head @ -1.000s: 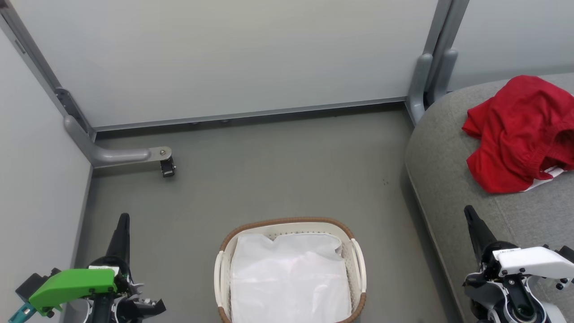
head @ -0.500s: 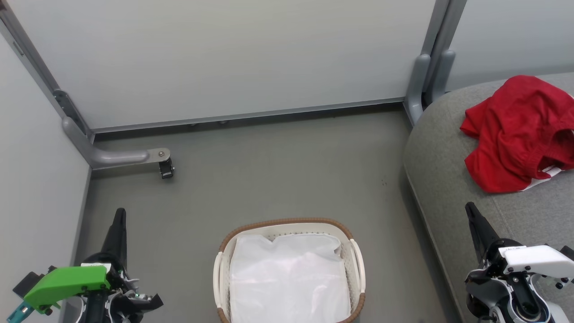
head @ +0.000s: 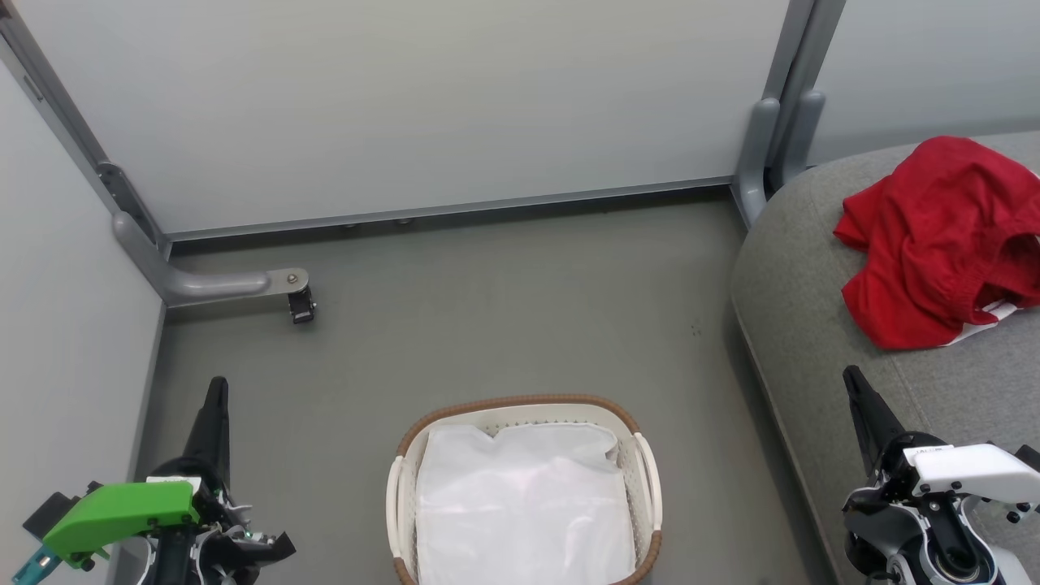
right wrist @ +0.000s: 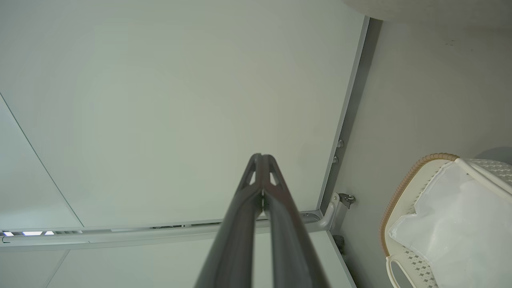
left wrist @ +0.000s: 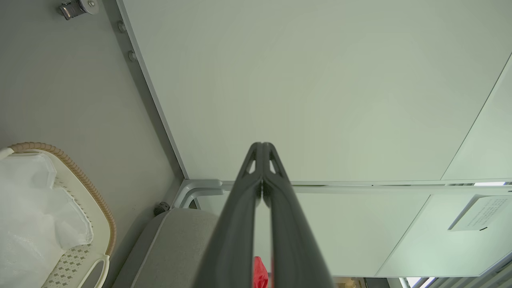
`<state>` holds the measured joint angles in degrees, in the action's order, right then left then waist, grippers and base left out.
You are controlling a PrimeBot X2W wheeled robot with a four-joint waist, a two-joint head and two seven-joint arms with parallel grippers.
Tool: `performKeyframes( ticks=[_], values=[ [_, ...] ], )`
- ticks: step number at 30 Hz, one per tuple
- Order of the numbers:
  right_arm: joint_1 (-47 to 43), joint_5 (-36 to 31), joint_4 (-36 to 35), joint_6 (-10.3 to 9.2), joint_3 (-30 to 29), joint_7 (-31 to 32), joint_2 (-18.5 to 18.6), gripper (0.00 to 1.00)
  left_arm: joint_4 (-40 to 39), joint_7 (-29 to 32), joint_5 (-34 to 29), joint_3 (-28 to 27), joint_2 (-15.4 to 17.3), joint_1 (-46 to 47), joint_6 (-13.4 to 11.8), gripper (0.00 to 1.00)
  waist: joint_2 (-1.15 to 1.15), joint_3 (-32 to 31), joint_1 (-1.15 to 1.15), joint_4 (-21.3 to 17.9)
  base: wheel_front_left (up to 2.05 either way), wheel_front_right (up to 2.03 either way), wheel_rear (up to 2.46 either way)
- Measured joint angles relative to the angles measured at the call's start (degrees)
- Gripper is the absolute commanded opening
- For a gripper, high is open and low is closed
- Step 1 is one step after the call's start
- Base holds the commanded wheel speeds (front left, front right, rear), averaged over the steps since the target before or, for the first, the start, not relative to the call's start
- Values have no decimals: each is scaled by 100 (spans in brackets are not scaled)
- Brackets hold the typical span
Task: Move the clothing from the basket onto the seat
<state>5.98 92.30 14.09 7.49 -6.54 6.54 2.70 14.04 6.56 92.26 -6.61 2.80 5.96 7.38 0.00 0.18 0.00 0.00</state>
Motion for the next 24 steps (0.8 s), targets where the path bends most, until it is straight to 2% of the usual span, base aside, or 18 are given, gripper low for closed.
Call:
performKeyframes(
  ticks=[24],
  values=[
    [2,0,0,0,0,0,0,0,1,0,0,-1,0,0,0,0,0,0,0,0,0,0,0]
  ],
)
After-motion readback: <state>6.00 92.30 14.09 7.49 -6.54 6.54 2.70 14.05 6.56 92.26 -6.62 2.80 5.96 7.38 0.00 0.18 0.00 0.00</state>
